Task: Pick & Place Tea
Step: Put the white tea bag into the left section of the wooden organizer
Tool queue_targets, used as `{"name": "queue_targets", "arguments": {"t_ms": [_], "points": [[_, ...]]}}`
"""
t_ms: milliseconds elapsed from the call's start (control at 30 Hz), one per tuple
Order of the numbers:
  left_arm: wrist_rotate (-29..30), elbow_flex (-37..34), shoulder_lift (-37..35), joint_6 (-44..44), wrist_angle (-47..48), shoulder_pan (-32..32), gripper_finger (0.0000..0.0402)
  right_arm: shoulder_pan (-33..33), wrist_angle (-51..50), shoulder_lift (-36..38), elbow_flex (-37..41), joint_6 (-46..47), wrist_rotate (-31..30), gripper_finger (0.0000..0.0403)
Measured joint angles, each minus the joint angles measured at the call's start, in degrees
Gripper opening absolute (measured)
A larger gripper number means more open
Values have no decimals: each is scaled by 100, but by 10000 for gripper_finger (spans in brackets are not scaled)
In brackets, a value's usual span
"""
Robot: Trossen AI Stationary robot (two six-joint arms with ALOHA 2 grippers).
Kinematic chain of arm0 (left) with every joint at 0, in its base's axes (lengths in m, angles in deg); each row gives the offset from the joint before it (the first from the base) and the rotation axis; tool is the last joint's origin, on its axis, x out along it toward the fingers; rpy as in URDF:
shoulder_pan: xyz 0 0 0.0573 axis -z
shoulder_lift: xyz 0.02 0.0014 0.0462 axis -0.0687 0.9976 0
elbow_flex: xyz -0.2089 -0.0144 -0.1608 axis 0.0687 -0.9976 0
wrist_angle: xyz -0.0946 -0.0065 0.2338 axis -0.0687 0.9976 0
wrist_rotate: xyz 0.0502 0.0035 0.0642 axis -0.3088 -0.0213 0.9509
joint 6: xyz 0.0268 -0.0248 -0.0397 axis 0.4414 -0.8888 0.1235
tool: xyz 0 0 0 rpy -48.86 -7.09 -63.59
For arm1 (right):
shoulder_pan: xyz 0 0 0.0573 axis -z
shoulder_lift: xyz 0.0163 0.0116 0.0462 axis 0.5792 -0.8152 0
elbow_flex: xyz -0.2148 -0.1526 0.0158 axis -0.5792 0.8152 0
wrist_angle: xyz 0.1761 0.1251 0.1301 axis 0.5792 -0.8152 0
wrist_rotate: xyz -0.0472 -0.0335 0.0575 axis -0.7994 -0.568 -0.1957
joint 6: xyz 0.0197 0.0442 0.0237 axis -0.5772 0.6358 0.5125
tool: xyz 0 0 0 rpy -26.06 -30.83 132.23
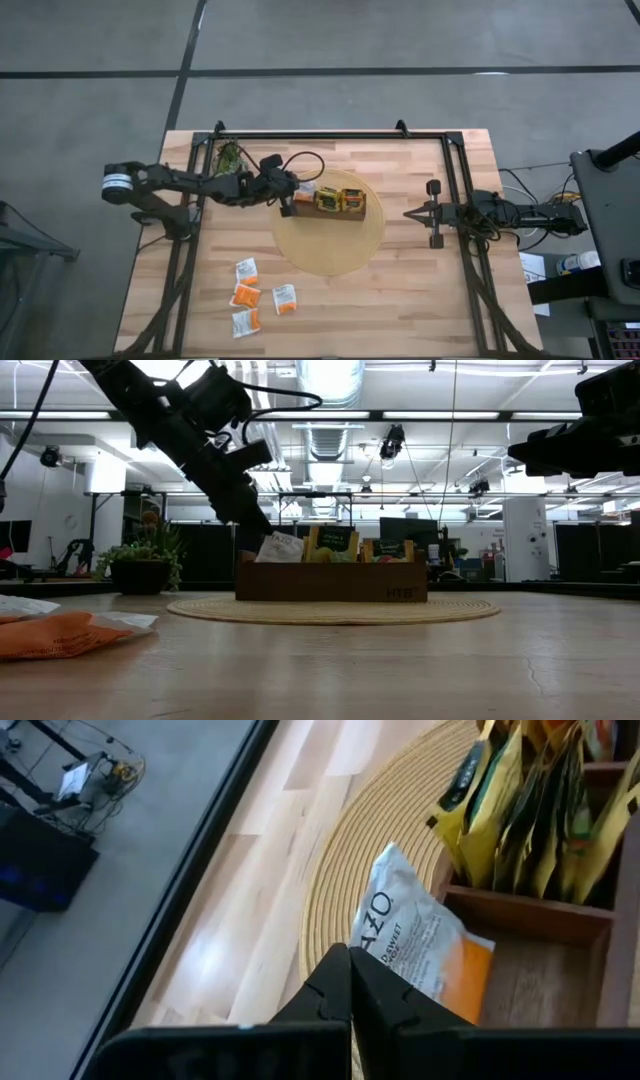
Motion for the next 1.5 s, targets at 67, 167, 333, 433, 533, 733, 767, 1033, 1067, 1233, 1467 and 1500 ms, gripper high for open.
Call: {"name": "queue_targets", "arguments": {"t_ms": [67, 167, 333, 433, 533, 733, 767, 1033, 1067, 1233, 1467, 1500], "points": [[3, -9, -4, -65, -52, 30, 0, 2, 2, 0, 0, 0, 0, 8], [5, -65, -6, -77, -293, 139, 0, 2, 2, 2, 0, 0, -1, 8], [153, -90, -6, 19, -393, 319, 0, 0, 2, 2, 0, 0, 0, 8], [432, -90, -6, 217, -389, 387, 0, 2, 2, 1, 0, 0, 0, 8], [533, -90, -8, 294, -377, 392, 0, 0, 0, 0, 0, 0, 0, 8], [552, -90, -8, 287, -354, 392, 0, 1, 1, 2, 0, 0, -1, 8], [552, -90, -8, 285, -352, 392, 0, 2, 2, 1, 0, 0, -2, 8], [552, -90, -8, 323, -334, 397, 0, 1, 2, 2, 0, 0, -1, 8], [552, -90, -8, 337, -330, 397, 0, 1, 1, 2, 0, 0, 0, 8], [552, -90, -8, 409, -326, 399, 11, 0, 2, 0, 0, 0, -2, 8], [603, -76, -11, 429, -299, 399, 81, 1, 2, 2, 0, 0, 0, 8], [645, -61, -10, 425, -302, 402, 91, 2, 1, 1, 0, 0, 0, 8]]}}
